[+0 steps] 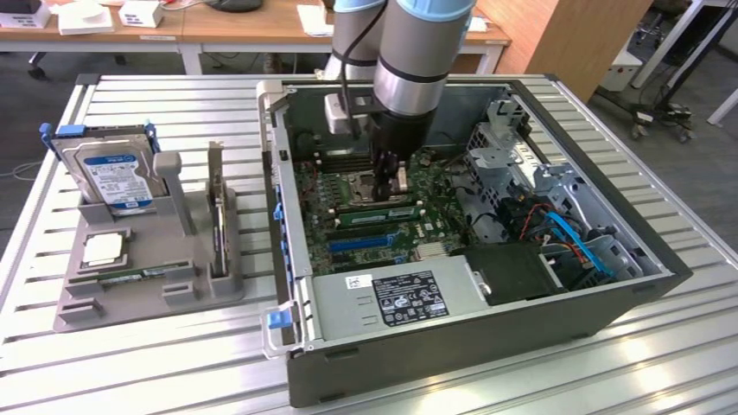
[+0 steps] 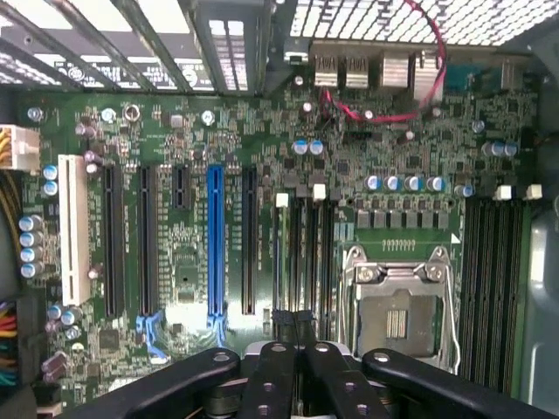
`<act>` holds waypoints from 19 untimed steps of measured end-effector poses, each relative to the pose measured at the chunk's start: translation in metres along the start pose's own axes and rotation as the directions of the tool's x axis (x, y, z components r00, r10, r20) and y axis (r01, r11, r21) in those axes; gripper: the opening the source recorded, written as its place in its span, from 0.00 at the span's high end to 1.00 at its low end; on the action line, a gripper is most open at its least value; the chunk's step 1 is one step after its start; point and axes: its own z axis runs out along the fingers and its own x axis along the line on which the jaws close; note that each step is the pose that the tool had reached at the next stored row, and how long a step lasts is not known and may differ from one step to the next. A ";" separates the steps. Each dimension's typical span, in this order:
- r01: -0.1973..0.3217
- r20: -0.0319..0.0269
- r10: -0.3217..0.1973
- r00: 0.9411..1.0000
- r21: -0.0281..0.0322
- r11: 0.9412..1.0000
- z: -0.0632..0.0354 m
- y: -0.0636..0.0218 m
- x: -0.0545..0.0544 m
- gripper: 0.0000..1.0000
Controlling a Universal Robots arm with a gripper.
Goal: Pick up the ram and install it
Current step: 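Press down the ram until it locks into place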
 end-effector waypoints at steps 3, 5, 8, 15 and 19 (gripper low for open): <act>0.000 0.000 0.000 1.000 0.000 1.000 0.0000 -0.0037 0.000 0.91; 0.000 0.000 0.000 1.000 0.000 1.000 0.0001 -0.0059 0.000 0.91; 0.000 0.000 0.000 1.000 0.000 1.000 0.0001 -0.0094 0.000 0.91; 0.000 0.000 0.000 1.000 0.000 1.000 0.0001 -0.0107 0.000 0.91; 0.000 0.000 0.000 1.000 -0.001 1.000 0.0002 -0.0127 0.000 0.91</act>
